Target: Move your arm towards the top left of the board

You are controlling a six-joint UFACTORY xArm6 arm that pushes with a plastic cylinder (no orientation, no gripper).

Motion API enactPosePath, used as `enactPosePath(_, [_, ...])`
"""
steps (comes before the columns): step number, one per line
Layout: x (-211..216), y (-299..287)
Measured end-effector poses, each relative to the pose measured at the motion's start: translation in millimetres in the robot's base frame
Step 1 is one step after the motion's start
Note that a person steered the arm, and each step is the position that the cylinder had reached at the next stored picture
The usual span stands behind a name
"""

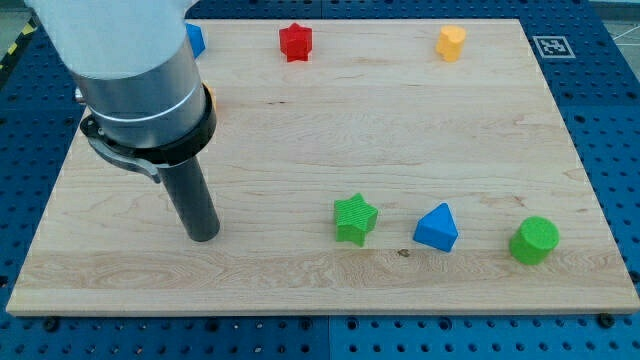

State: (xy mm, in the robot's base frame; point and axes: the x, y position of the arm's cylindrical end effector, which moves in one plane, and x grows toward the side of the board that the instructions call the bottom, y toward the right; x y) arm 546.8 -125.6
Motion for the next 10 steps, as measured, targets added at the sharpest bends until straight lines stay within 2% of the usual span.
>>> enactPosePath(2, [-5,0])
enactPosePath(3, [-36,-12])
enactPosePath(4, [-44,-48])
enactPosePath(6, [-138,-147])
enactPosePath(7, [-204,-170])
enactPosePath(8, [-278,-174])
enactPosePath(9, [-338,-141])
enactPosePath(10, [-342,-78])
